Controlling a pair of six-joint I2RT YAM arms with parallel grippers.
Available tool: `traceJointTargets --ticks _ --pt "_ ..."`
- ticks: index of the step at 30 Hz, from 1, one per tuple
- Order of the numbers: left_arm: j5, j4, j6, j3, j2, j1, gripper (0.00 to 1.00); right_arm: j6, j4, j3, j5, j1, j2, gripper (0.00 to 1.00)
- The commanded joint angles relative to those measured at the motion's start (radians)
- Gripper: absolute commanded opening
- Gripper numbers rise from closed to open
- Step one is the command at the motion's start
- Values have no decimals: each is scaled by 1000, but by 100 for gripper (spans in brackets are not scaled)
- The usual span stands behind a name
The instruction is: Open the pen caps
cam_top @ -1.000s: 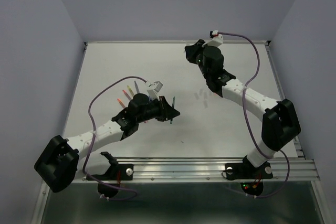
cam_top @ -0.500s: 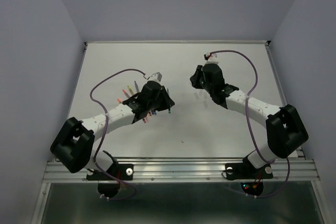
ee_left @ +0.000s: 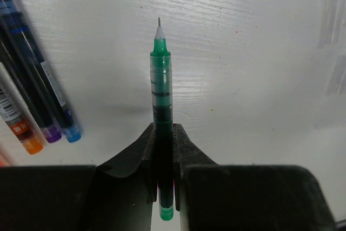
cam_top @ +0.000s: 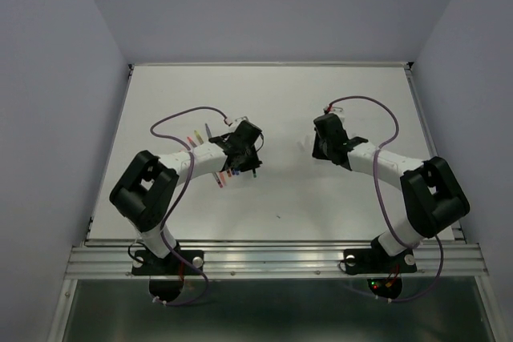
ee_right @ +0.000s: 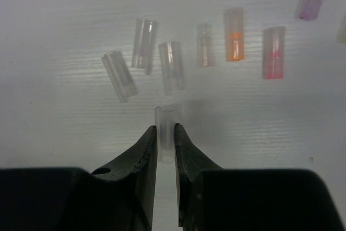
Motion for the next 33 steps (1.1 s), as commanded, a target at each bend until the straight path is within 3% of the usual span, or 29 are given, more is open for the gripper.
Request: traceJointTargets --ticks 1,9,13,24,31,33 --pt "-63 -74 -20 50 9 2 0 16 -22 12 10 -35 23 6" --pt "-67 -100 -31 52 50 4 2 12 -28 12 12 -76 67 9" --pt "-73 -115 -29 69 70 4 13 16 -26 21 15 -76 88 14" --pt "-105 -152 -29 78 18 2 47 33 -81 33 29 -76 20 46" --pt "-181 -204 -3 119 -112 2 53 22 -134 64 52 -76 -137 57" --pt "-256 -230 9 142 -190 2 62 16 -135 71 88 -76 -187 74"
